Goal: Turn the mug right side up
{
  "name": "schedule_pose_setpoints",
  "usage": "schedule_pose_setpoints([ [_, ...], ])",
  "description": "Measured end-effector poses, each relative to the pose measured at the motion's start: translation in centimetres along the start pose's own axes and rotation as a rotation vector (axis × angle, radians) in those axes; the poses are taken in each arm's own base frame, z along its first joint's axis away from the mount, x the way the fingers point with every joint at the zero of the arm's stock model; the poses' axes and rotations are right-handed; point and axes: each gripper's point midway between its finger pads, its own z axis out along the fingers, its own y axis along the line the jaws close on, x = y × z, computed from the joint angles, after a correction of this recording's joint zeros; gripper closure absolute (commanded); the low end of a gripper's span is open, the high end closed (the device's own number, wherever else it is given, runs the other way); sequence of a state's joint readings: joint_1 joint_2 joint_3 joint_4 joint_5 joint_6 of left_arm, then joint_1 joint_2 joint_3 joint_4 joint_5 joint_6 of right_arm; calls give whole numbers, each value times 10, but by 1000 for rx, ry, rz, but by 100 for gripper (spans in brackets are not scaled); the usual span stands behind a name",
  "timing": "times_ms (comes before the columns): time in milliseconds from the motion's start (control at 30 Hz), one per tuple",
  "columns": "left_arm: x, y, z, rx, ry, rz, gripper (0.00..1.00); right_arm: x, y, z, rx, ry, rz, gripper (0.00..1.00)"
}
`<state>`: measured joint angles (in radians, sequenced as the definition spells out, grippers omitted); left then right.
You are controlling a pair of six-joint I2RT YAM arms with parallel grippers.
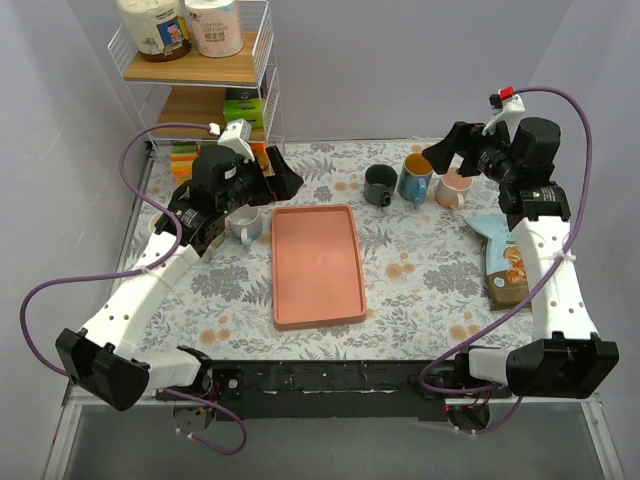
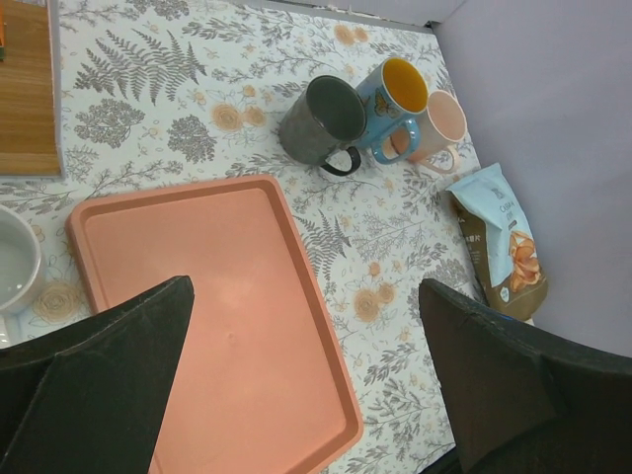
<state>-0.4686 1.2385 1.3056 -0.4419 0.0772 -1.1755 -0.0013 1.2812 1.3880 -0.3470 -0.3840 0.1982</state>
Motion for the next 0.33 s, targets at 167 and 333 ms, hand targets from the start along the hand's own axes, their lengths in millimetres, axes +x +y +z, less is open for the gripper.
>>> schedule_pose_setpoints([
  [167, -3, 3, -1, -21, -12, 0, 2, -20, 36, -12, -167, -86, -50, 1],
  [333, -4, 5, 0, -34, -15, 0, 2, -20, 43, -12, -215, -87, -51, 1],
])
